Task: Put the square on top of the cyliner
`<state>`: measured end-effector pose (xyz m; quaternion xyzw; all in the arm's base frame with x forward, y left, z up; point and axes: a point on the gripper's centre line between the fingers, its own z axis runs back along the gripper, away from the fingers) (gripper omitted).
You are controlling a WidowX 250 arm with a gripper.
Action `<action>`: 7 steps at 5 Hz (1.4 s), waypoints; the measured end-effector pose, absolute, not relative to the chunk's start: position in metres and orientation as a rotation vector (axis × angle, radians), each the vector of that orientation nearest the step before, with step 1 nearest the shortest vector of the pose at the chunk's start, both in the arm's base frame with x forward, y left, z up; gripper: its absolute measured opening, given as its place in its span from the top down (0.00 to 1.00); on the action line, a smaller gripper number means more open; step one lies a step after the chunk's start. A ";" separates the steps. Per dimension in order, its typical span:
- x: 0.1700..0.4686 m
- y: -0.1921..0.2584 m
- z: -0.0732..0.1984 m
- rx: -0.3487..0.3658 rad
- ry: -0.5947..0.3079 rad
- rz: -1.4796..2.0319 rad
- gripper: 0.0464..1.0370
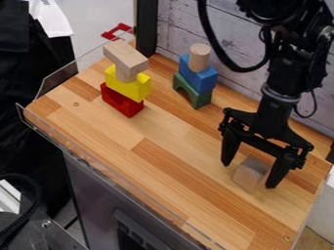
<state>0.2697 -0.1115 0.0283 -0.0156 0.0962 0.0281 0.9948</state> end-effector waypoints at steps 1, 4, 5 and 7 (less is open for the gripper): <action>0.270 -0.113 0.025 -0.034 0.194 0.061 0.08; 0.287 -0.105 0.044 -0.032 0.111 0.097 0.49; 0.313 -0.079 0.097 0.003 -0.022 0.142 0.49; 0.338 -0.032 0.165 0.009 -0.158 0.223 0.49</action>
